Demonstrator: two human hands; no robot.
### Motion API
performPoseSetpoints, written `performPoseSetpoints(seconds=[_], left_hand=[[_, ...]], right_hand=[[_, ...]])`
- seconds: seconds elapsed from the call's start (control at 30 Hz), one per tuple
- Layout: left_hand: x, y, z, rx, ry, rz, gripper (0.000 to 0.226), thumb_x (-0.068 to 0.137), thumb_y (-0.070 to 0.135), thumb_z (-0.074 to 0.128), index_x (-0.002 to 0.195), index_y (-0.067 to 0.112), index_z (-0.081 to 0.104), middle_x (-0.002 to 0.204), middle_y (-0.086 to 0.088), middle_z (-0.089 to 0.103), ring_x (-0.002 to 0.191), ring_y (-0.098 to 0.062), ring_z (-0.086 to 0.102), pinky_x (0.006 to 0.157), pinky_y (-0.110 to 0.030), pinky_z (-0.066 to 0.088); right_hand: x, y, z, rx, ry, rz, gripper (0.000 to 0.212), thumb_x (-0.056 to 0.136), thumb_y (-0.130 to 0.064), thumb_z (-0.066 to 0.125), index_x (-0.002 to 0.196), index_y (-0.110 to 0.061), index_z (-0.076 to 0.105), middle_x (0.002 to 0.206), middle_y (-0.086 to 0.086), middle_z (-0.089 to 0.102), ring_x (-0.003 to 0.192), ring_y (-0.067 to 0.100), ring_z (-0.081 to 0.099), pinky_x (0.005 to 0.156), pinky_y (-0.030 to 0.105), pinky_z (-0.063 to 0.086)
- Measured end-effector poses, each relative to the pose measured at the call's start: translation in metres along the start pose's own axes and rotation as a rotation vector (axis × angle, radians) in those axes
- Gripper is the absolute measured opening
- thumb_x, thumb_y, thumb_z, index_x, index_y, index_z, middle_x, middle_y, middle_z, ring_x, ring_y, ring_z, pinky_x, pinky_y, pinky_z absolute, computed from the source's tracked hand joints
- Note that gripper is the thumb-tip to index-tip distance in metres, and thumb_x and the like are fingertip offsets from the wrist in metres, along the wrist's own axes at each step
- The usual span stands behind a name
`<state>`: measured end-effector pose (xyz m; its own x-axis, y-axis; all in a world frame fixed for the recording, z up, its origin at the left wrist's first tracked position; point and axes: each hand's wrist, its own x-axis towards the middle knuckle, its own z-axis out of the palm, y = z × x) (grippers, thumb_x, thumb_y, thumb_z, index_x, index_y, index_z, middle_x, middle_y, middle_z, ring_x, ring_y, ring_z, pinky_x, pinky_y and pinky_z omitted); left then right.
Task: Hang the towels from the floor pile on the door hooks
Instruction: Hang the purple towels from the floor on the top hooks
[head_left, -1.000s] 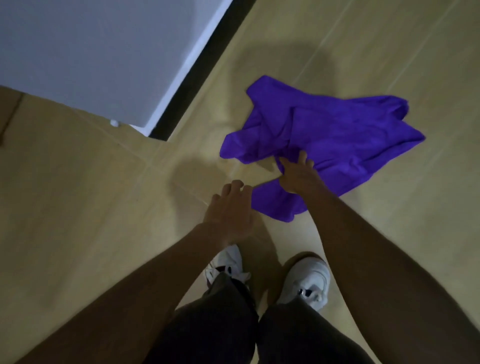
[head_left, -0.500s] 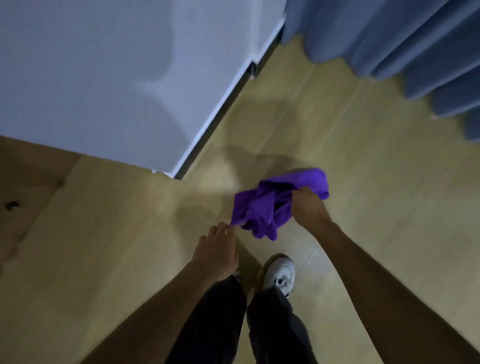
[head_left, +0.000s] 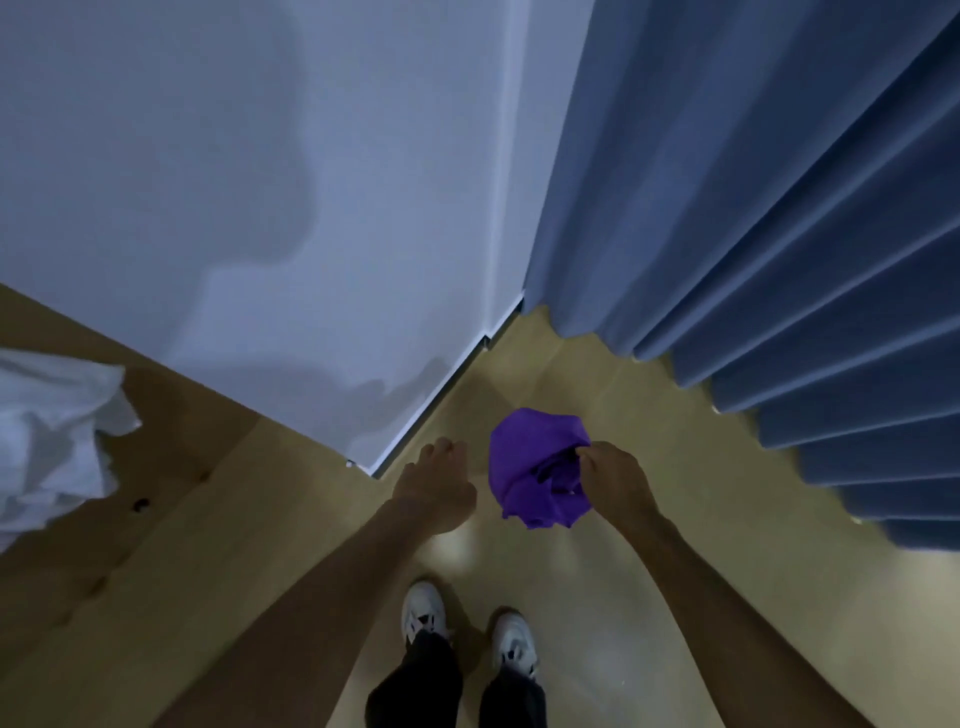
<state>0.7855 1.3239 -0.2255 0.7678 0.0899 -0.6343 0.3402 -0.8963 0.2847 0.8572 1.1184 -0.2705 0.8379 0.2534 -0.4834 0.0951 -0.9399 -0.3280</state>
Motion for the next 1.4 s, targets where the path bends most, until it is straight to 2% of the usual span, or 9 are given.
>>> performPoseSetpoints(seconds=[0.33, 0.43, 0.67, 0.87, 0.97, 1.07, 1.17, 1.27, 1.4], left_hand=[[-0.054, 0.058, -0.07, -0.014, 0.108, 0.093, 0.045, 0.093, 0.017, 0.042, 0.135, 0.002, 0.039, 0.137, -0.015, 0.039, 0.128, -0.031, 0.039, 0.101, -0.041, 0.041], [-0.058, 0.079, -0.089, -0.018, 0.158, 0.114, 0.044, 0.092, 0.016, 0.041, 0.134, 0.003, 0.039, 0.135, -0.014, 0.04, 0.127, -0.031, 0.039, 0.102, -0.045, 0.039], [-0.083, 0.138, -0.147, -0.088, 0.315, 0.228, 0.045, 0.095, 0.033, 0.046, 0.133, 0.011, 0.038, 0.129, -0.012, 0.045, 0.119, -0.03, 0.048, 0.099, -0.045, 0.043], [-0.131, 0.156, -0.209, -0.171, 0.502, 0.283, 0.013, 0.089, 0.019, 0.049, 0.088, 0.008, 0.054, 0.099, -0.017, 0.061, 0.094, -0.034, 0.06, 0.076, -0.038, 0.049], [-0.158, 0.152, -0.234, -0.233, 0.478, 0.255, 0.017, 0.082, 0.023, 0.051, 0.067, 0.015, 0.048, 0.08, -0.009, 0.062, 0.08, -0.03, 0.062, 0.068, -0.036, 0.051], [-0.183, 0.146, -0.255, -0.392, 0.415, 0.225, 0.019, 0.088, 0.018, 0.041, 0.081, 0.01, 0.057, 0.084, -0.015, 0.071, 0.076, -0.026, 0.07, 0.075, -0.036, 0.057], [-0.207, 0.138, -0.274, -0.452, 0.551, 0.202, 0.026, 0.094, 0.01, 0.031, 0.105, 0.007, 0.054, 0.085, -0.016, 0.069, 0.073, -0.027, 0.07, 0.069, -0.033, 0.057], [-0.232, 0.126, -0.292, -0.414, 0.744, 0.239, 0.036, 0.093, 0.01, 0.04, 0.128, 0.015, 0.049, 0.119, -0.008, 0.062, 0.103, -0.023, 0.062, 0.084, -0.029, 0.049], [-0.268, 0.109, -0.309, -0.483, 0.72, 0.277, 0.042, 0.084, 0.003, 0.041, 0.111, 0.028, 0.061, 0.114, 0.001, 0.066, 0.109, -0.021, 0.059, 0.097, -0.038, 0.049]], right_hand=[[-0.04, -0.026, -0.111, 0.118, 0.221, -0.15, 0.038, 0.096, -0.015, 0.031, 0.094, 0.002, 0.065, 0.097, 0.016, 0.064, 0.092, 0.032, 0.059, 0.081, 0.036, 0.043], [-0.054, -0.038, -0.149, 0.111, 0.312, -0.146, 0.028, 0.095, -0.012, 0.039, 0.076, -0.002, 0.057, 0.081, 0.009, 0.056, 0.078, 0.022, 0.049, 0.067, 0.028, 0.03], [-0.092, -0.076, -0.234, 0.285, 0.353, -0.411, 0.015, 0.084, 0.001, 0.053, 0.088, -0.008, 0.064, 0.092, -0.001, 0.063, 0.08, 0.009, 0.052, 0.072, 0.013, 0.036], [-0.114, -0.113, -0.294, 0.281, 0.387, -0.578, 0.027, 0.082, 0.004, 0.048, 0.098, -0.016, 0.055, 0.091, -0.004, 0.06, 0.079, 0.011, 0.053, 0.067, 0.007, 0.039], [-0.117, -0.129, -0.312, 0.186, 0.447, -0.614, 0.028, 0.081, 0.005, 0.049, 0.099, -0.012, 0.063, 0.095, 0.001, 0.063, 0.088, 0.014, 0.055, 0.08, 0.028, 0.049], [-0.123, -0.151, -0.322, 0.165, 0.537, -0.715, 0.026, 0.079, 0.005, 0.051, 0.087, -0.012, 0.069, 0.089, -0.003, 0.05, 0.092, 0.015, 0.048, 0.081, 0.024, 0.04], [-0.139, -0.181, -0.331, 0.195, 0.498, -0.784, 0.027, 0.079, 0.0, 0.055, 0.087, -0.02, 0.072, 0.077, -0.007, 0.046, 0.077, 0.011, 0.047, 0.073, 0.023, 0.04], [-0.163, -0.207, -0.343, 0.288, 0.341, -0.879, 0.028, 0.081, -0.001, 0.055, 0.092, -0.02, 0.073, 0.078, 0.002, 0.064, 0.07, 0.015, 0.058, 0.068, 0.018, 0.045], [-0.187, -0.233, -0.36, 0.445, 0.15, -0.968, 0.028, 0.084, -0.001, 0.053, 0.092, -0.017, 0.074, 0.089, 0.006, 0.073, 0.08, 0.02, 0.068, 0.072, 0.024, 0.056]])
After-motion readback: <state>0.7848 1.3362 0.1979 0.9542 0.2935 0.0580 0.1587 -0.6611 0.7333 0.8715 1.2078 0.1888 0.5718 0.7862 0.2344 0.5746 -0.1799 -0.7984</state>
